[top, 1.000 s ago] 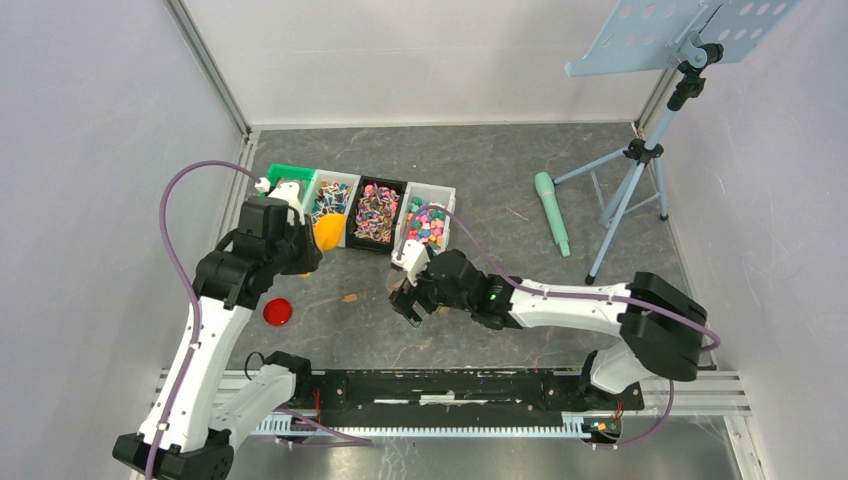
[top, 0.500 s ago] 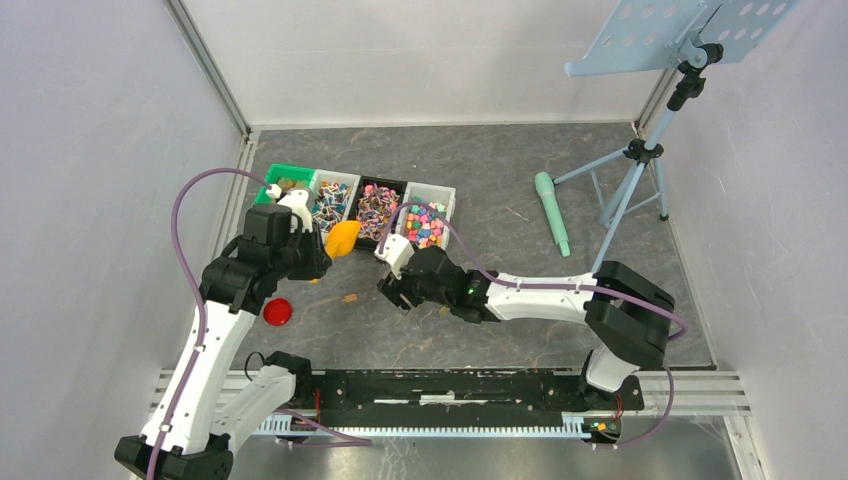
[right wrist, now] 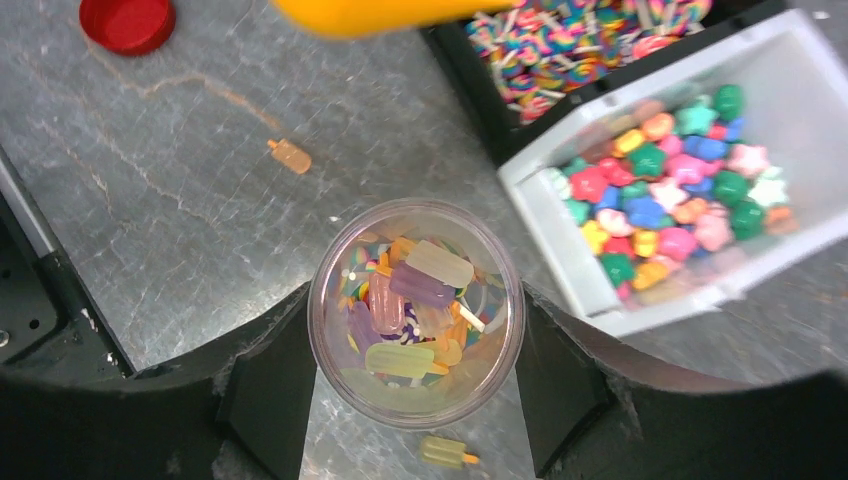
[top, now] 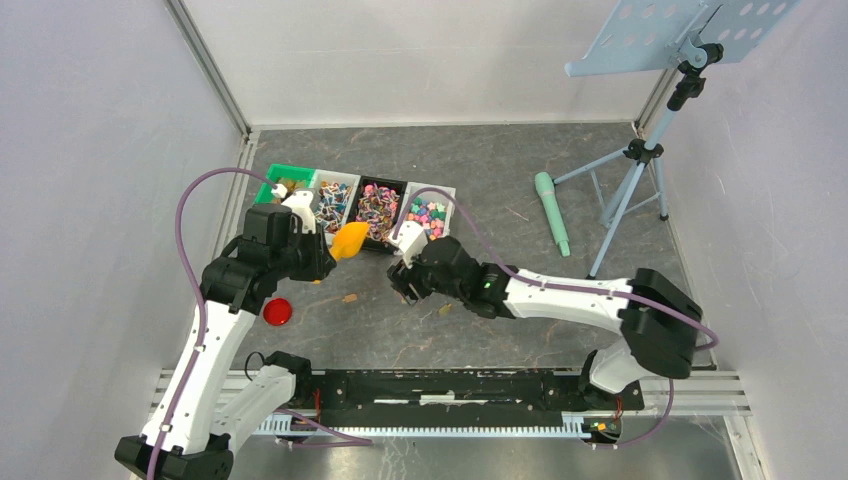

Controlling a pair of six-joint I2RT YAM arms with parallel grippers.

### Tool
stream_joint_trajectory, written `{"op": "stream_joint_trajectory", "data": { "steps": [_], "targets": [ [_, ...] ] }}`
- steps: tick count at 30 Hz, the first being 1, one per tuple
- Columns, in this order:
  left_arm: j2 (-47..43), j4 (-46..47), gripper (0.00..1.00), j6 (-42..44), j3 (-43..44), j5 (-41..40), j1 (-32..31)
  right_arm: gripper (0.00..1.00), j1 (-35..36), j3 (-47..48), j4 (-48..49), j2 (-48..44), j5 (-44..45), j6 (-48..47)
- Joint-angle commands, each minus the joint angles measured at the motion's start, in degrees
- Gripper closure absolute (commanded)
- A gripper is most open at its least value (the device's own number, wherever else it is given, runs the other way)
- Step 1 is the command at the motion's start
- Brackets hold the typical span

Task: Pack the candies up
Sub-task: Pick up the packing bottle from the center of the board, then place the packing bottle at the center of the board.

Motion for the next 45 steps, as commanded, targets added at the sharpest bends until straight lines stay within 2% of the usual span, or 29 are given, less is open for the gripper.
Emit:
{"op": "stream_joint_trajectory", "data": {
  "steps": [1, 7, 14, 20, 23, 29, 31, 34, 36, 41, 45],
  "targets": [
    [0.54, 3.13, 0.98, 6.27, 0.48, 10.33, -0.16, 0.46, -3.35, -1.10, -2.46, -8.07, 0.86, 0.36],
    [4.22, 5.25, 0.98, 3.62, -0.38, 14.69, -1.34, 0.46, -9.28, -7.38, -4.36, -16.24, 2.47, 0.37],
    [3.89, 5.88, 0.98, -0.88, -1.15, 13.12, -4.00, 0.44, -13.81, -11.44, -7.48, -19.59, 3.38, -0.91],
    [1.07, 5.47, 0.98, -1.45, -0.85, 2.91, -4.00, 0.44, -16.54, -16.71, -5.55, -20.96, 3.61, -1.05],
    [-0.71, 7.44, 0.98, 0.96, -1.21, 1.60, -4.00, 0.43, -18.42, -18.96, -2.84, -20.52, 2.63, -1.75],
    [-5.30, 13.14, 0.98, 5.46, -7.00, -4.51, -3.99, 0.43, -21.23, -21.64, 0.41, -21.01, 1.32, -1.79],
    [-6.76, 14.35, 0.98, 7.69, -8.81, -5.54, -3.97, 0.38, -21.49, -20.92, -0.55, -20.85, 0.93, -1.53],
    [-9.64, 15.25, 0.98, 9.40, -10.30, -9.72, -3.95, 0.17, -21.52, -17.77, -6.28, -20.83, 1.64, 0.01],
    [-11.20, 16.12, 0.98, 9.61, -10.96, -10.91, -3.99, 0.10, -21.49, -16.79, -8.13, -21.72, 1.97, 0.61],
    [-13.50, 16.33, 0.98, 6.82, -12.46, -6.34, -3.99, 0.07, -21.48, -12.46, -13.09, -23.45, 0.78, 0.60],
    [-14.52, 14.43, 0.98, 3.96, -9.88, -8.46, -3.98, 0.09, -21.52, -8.33, -14.45, -23.79, -1.01, 2.16]
  ]
}}
